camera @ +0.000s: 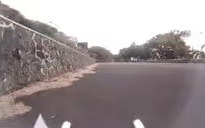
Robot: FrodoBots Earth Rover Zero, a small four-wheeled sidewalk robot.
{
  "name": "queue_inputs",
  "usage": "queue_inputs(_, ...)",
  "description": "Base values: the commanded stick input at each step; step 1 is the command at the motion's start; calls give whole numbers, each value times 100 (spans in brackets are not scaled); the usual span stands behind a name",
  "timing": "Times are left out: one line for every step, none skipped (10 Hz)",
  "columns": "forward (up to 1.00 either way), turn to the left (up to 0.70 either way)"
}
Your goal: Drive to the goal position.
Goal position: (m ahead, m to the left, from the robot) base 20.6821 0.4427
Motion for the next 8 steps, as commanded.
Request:
queue_inputs(70,0)
queue_inputs(70,0)
queue_inputs(70,0)
queue_inputs(70,0)
queue_inputs(70,0)
queue_inputs(70,0)
queue_inputs(70,0)
queue_inputs(70,0)
